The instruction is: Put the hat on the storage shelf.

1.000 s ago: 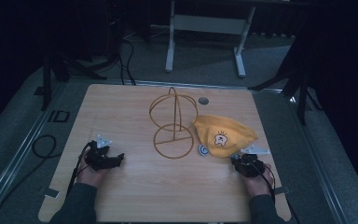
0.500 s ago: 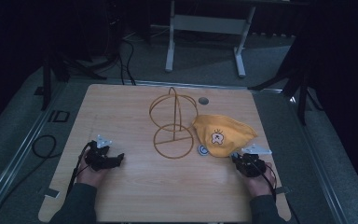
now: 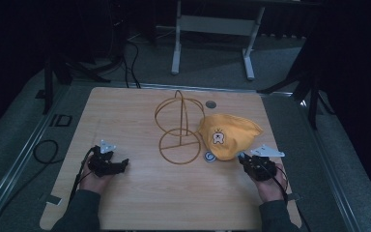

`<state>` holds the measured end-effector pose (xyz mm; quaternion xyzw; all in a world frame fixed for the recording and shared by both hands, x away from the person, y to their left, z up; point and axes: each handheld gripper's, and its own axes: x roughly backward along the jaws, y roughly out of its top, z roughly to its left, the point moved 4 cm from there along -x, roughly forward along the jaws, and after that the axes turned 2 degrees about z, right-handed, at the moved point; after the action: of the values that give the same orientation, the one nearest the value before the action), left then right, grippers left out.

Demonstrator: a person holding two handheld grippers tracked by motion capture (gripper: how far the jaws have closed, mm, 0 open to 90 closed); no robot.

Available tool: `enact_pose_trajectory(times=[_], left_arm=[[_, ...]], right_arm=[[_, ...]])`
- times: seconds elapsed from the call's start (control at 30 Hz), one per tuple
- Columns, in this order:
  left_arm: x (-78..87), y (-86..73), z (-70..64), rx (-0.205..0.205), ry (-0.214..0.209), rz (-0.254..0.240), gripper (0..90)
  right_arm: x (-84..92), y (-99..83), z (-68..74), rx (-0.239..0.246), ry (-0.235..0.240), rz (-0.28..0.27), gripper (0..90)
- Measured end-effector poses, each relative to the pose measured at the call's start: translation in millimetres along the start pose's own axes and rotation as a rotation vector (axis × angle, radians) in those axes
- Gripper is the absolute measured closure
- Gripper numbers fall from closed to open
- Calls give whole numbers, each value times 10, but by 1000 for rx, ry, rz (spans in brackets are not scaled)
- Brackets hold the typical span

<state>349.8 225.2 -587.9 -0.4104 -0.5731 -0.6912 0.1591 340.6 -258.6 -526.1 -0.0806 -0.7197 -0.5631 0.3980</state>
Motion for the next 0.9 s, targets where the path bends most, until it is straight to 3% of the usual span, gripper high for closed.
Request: enact_pose_trajectory(times=[0.37,0.9], left_arm=[[-1,1,-2,3,0,-3,243],[1,0,-4,4,-1,-1,243]], right_arm=[[171,273,66,32,13,-61,784],[441,628,24,63,0,-152,789]])
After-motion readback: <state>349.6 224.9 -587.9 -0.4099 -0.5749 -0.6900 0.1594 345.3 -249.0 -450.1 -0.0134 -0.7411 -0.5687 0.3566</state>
